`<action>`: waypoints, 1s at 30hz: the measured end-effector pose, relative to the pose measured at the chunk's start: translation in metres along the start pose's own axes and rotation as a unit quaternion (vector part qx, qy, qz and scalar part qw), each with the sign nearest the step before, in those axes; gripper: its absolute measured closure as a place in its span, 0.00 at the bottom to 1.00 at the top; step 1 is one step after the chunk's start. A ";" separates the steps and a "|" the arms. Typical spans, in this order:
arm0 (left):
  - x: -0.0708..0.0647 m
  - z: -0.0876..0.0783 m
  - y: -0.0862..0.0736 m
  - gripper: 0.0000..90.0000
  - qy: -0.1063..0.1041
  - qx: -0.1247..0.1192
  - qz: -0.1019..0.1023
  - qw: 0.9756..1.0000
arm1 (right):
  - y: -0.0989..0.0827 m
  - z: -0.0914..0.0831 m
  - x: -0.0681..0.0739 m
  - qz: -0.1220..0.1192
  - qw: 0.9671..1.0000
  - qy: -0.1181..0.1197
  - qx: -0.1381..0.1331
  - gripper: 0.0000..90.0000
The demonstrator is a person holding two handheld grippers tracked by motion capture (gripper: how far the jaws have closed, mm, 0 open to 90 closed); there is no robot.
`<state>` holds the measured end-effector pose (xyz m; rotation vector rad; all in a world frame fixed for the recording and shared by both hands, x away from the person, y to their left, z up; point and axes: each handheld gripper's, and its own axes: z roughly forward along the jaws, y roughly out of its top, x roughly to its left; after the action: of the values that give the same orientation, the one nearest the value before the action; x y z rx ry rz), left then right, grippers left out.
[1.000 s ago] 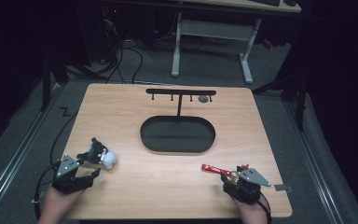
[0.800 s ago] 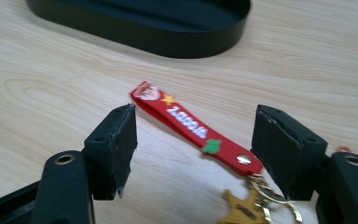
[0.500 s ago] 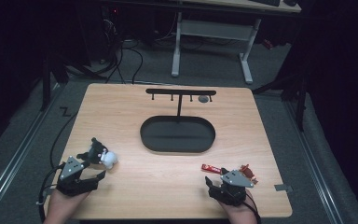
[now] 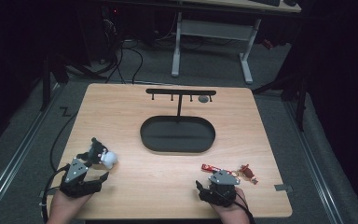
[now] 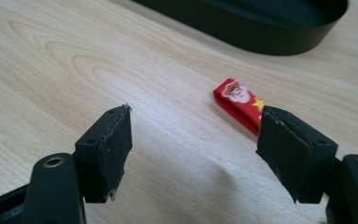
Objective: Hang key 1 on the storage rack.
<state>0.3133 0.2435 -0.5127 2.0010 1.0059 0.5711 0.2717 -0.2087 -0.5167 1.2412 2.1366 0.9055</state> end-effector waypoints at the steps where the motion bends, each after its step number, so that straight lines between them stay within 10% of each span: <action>1: 0.000 0.000 0.000 0.27 -0.001 0.001 0.001 1.000 | 0.001 0.001 0.000 0.001 1.000 0.002 0.006 0.29; 30: 0.009 0.000 0.004 0.24 -0.013 -0.010 0.027 1.000 | 0.030 0.005 -0.003 0.011 0.992 -0.016 0.123 0.29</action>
<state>0.3203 0.2497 -0.5094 2.0185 0.9306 0.5796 0.2929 -0.1989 -0.4971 1.3900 2.2634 0.6392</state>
